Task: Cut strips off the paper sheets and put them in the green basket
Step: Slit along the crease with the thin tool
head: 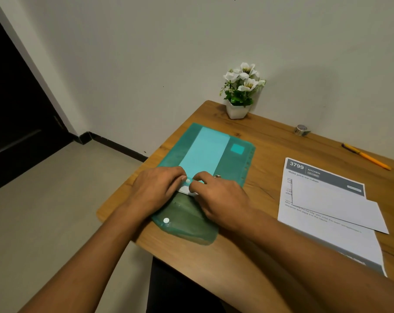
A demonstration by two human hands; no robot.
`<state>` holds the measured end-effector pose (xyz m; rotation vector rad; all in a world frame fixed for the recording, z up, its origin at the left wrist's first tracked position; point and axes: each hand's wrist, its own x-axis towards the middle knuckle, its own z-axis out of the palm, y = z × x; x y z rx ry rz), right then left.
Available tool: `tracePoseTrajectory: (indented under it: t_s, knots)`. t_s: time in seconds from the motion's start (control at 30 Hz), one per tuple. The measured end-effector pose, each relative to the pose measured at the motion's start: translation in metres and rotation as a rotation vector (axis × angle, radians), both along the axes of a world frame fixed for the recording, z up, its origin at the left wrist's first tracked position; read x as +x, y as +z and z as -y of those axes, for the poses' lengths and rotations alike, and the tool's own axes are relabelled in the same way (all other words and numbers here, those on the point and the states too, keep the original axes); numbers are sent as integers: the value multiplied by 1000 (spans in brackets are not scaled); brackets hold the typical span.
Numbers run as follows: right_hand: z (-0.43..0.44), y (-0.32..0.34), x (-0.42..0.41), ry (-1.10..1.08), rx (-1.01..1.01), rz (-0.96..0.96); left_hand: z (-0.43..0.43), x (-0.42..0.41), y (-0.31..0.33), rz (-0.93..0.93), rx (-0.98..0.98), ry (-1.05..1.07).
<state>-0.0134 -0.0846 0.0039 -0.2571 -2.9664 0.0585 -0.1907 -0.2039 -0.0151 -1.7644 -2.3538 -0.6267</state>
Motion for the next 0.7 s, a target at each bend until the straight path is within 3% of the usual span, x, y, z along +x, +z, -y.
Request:
tracePoseTrajectory:
  t_s: [0.23,0.33,0.53,0.7]
  knots:
    - [17,6,-16,-95,159,206,5,0,-12,70,68,21]
    - [19,9,-16,-112,135,197,9,3,-15,127,101,10]
    - [12,5,-15,-185,-23,60,10,1,-14,175,61,-45]
    - [2,5,-7,-252,-339,-90,11,-1,-12,204,54,-53]
